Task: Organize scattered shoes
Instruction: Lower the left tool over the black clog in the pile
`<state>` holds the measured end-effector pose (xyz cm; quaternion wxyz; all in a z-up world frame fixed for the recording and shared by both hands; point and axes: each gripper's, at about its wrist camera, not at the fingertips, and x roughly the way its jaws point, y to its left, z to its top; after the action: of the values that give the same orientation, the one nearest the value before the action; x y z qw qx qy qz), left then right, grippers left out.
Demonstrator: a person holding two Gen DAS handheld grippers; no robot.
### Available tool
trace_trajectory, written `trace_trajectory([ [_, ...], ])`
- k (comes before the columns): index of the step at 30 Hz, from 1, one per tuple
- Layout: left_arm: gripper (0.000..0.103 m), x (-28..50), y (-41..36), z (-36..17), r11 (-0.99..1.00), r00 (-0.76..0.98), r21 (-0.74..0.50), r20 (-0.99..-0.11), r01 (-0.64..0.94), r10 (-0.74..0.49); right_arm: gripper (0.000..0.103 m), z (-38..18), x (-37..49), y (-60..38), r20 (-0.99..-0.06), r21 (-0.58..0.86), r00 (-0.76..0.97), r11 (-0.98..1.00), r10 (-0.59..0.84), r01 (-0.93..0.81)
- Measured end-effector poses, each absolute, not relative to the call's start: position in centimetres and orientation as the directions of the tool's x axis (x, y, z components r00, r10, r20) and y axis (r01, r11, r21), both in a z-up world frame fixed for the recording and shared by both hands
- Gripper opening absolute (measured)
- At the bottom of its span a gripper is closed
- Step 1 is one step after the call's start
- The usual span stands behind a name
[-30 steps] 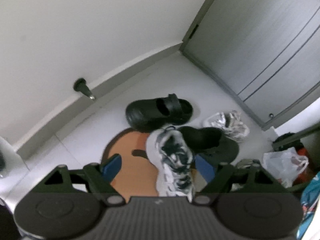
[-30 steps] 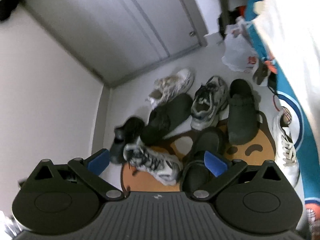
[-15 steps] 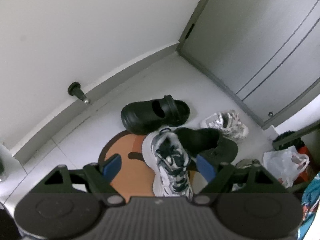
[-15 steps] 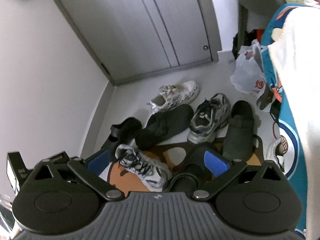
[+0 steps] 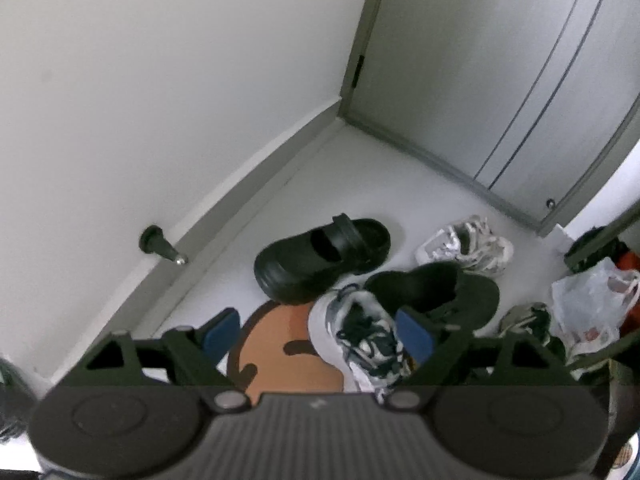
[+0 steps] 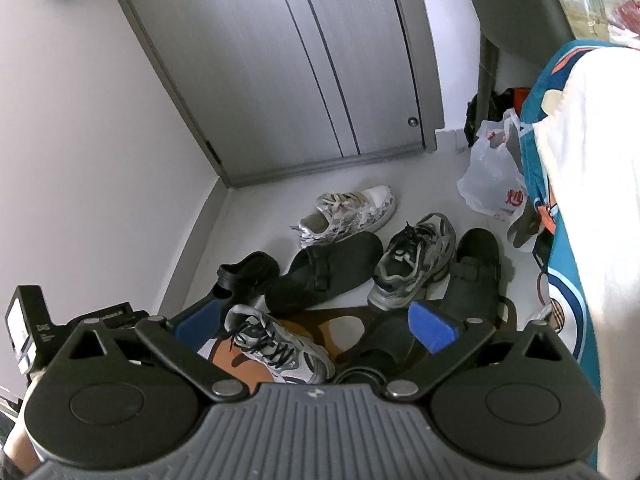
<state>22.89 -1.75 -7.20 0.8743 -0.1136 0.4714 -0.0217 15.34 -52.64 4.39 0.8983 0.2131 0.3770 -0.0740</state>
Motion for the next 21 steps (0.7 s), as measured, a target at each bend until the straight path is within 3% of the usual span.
trace_trajectory([
  [21,0.088,28.4,-1.1,-9.2,0.968,0.566,-0.251,-0.802,-0.029,-0.191,0.103,1.0,17.9,-52.4,-0.753,0.221,0.657,0.933,-0.023,0.286],
])
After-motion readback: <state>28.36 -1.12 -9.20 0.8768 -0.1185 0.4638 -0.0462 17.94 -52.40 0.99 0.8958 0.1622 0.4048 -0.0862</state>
